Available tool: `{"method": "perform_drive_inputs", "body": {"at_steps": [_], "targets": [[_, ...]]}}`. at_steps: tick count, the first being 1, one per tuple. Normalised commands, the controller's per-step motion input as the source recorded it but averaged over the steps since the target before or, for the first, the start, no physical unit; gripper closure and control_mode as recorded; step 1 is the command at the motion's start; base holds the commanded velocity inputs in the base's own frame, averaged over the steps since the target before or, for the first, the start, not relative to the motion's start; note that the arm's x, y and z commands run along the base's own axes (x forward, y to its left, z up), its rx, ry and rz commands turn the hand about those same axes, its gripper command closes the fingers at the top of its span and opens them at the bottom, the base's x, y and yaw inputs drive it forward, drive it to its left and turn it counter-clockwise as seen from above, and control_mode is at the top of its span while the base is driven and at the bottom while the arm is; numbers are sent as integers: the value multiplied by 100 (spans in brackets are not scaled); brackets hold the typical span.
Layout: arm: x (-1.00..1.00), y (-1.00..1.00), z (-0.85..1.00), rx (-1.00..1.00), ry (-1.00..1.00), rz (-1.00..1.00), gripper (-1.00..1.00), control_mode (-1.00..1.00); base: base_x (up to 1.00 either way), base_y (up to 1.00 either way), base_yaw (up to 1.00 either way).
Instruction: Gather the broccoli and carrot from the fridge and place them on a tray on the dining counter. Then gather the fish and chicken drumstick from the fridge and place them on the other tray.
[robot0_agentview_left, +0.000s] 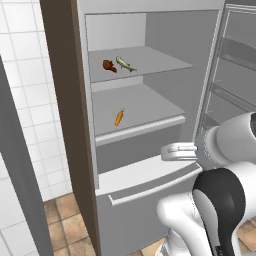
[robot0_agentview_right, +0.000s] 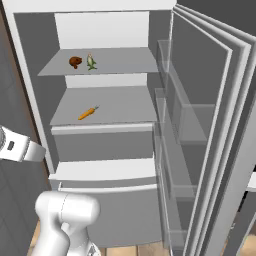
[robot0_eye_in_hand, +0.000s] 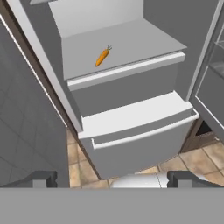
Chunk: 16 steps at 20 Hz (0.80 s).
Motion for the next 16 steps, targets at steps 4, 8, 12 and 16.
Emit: {"method": "perform_drive_inputs", "body": {"at_steps": [4,8,12,16], "targets": [[0,0,0,0,0,0,-100,100,56,-4,3],[0,0,0,0,0,0,-100,100,54,-3,2],[0,0,0,0,0,0,-100,100,50,-6,2],[0,0,0,0,0,0,-100,100,37,-25,8]]}}
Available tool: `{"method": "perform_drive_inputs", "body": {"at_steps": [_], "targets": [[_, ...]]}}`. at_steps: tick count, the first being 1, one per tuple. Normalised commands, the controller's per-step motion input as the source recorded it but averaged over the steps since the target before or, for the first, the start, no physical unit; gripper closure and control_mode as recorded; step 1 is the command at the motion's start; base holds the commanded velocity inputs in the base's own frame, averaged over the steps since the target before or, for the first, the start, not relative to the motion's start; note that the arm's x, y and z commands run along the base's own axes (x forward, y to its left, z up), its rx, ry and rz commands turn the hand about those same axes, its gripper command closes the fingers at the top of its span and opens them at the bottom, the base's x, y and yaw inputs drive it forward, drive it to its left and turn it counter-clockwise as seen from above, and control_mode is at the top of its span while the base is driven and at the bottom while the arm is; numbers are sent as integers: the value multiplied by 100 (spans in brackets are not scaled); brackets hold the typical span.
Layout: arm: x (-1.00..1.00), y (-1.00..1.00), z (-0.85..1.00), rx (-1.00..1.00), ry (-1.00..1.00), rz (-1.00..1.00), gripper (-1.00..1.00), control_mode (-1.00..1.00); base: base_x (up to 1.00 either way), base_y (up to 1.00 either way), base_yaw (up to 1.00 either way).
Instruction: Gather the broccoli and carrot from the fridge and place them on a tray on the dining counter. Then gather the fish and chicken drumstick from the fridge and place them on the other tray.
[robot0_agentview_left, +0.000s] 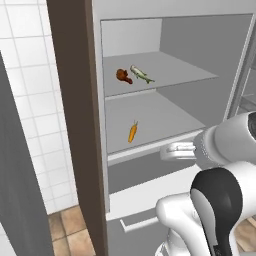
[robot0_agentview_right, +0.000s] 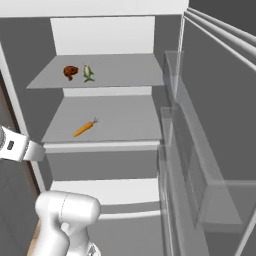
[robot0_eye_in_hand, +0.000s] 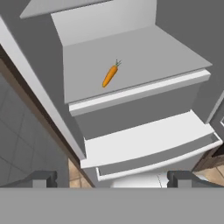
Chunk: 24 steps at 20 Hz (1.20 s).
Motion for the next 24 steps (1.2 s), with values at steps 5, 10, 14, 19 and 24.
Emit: {"method": "perform_drive_inputs", "body": {"at_steps": [5,10,14,19,24], "targets": [[0,0,0,0,0,0,-100,100,33,-28,11],[0,0,0,0,0,0,-100,100,38,-21,10],[0,0,0,0,0,0,-100,100,42,-21,9],[0,0,0,0,0,0,-100,100,37,-22,9],[0,0,0,0,0,0,-100,100,38,-19,9]]}}
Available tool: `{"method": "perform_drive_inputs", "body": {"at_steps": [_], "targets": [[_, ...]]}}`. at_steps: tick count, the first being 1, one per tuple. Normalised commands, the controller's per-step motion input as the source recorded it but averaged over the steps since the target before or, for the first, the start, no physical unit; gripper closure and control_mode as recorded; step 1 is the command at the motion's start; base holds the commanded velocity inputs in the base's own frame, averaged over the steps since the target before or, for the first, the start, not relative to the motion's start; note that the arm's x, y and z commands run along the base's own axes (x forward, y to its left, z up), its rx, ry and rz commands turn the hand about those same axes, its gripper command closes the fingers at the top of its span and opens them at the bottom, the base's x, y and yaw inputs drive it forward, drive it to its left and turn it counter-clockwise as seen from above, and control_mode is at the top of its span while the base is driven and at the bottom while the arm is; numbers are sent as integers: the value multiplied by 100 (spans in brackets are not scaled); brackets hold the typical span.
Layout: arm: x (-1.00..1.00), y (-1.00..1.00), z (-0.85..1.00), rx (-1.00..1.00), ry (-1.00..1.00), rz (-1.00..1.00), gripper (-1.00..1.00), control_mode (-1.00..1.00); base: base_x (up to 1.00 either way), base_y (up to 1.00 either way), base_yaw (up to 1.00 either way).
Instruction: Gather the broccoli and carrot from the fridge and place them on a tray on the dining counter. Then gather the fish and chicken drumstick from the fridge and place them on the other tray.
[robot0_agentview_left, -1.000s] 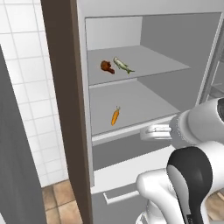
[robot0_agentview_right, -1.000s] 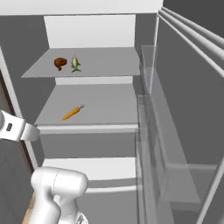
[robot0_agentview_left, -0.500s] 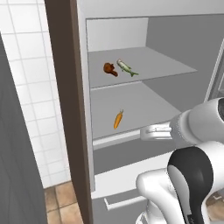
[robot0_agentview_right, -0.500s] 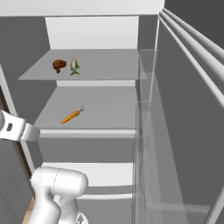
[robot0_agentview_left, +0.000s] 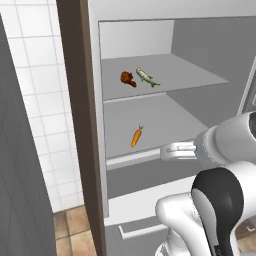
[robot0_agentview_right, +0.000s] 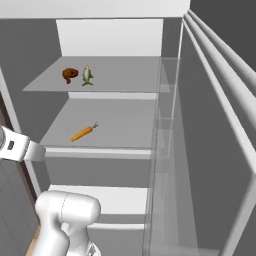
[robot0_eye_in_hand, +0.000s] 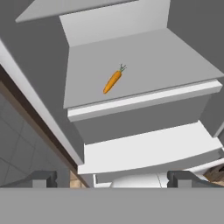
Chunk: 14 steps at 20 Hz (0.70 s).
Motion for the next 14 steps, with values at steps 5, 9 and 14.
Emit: {"method": "perform_drive_inputs", "body": {"at_steps": [5,9,14], "targets": [[14,-25,0,6,0,6,-100,-100,13,-9,4],[50,-31,0,10,0,3,-100,-100,0,0,0],[76,-1,-1,3,2,-1,-100,-100,0,0,0]]}}
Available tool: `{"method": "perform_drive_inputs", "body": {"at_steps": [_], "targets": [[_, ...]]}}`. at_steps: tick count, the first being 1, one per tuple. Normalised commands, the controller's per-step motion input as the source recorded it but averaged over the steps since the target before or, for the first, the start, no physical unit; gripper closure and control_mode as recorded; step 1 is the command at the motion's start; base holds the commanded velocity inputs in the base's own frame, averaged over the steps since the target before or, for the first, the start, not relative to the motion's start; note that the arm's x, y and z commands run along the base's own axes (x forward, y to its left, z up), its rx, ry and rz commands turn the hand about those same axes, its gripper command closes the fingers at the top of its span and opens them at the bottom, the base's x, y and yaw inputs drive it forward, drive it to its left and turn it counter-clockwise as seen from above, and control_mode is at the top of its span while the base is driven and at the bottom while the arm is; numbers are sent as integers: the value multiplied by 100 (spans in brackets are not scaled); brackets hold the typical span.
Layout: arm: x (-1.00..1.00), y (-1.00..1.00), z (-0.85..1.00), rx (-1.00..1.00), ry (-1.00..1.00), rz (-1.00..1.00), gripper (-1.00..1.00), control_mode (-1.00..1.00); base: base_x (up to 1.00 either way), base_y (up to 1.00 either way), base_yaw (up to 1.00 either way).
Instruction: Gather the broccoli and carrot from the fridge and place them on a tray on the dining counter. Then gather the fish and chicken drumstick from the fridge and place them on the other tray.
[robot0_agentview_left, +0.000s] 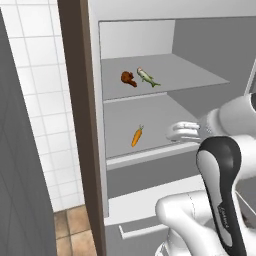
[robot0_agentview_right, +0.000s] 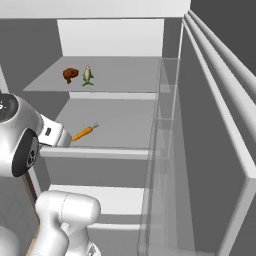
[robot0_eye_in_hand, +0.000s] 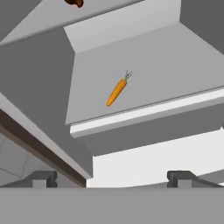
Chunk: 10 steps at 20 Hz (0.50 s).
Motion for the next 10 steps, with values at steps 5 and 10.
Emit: {"method": "perform_drive_inputs", "body": {"at_steps": [5,10], "targets": [[52,8,-18,0,4,-3,-100,-100,0,0,0],[28,20,-43,-5,3,-1,-100,-100,0,0,0]]}}
